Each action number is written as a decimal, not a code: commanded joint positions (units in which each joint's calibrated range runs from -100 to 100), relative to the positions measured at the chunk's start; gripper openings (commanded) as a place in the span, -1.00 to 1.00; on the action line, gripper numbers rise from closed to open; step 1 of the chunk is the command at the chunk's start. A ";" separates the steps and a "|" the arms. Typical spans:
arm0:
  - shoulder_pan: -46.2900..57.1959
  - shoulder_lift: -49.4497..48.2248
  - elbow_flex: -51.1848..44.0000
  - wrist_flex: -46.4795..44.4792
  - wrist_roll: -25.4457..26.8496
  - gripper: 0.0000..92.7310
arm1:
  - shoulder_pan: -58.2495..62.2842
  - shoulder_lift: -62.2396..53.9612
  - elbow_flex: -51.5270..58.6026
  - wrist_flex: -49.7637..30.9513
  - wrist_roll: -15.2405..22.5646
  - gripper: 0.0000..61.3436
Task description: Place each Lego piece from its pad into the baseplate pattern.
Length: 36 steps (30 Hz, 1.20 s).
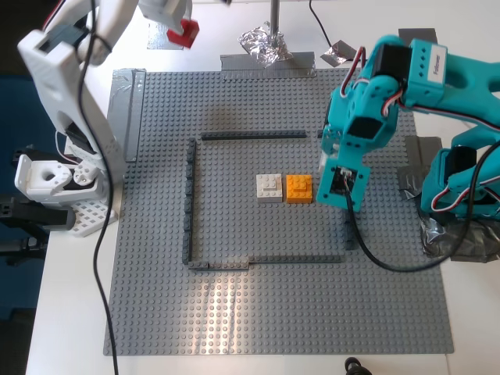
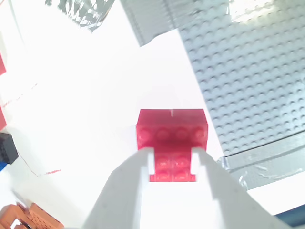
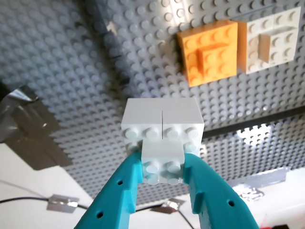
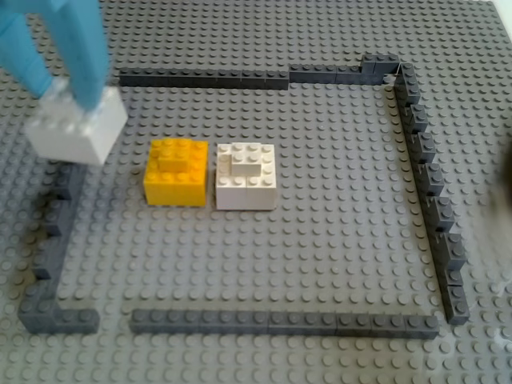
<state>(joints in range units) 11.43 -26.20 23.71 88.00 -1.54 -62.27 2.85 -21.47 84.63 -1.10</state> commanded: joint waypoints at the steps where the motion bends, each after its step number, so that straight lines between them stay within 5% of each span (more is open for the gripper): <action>1: -2.62 -1.35 1.44 -0.04 -0.78 -1.00 | 9.21 -17.44 11.13 1.29 -1.95 -0.99; 17: -5.08 1.40 7.22 -6.06 -0.44 -1.00 | 44.32 -37.44 44.99 2.92 -9.38 -0.99; 36: -5.01 9.21 4.51 -8.42 -0.24 -1.00 | 63.32 -26.11 53.57 -21.49 -1.42 -0.99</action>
<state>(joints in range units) 6.62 -18.60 30.93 79.65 -2.01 0.00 -23.66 32.21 66.45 -3.10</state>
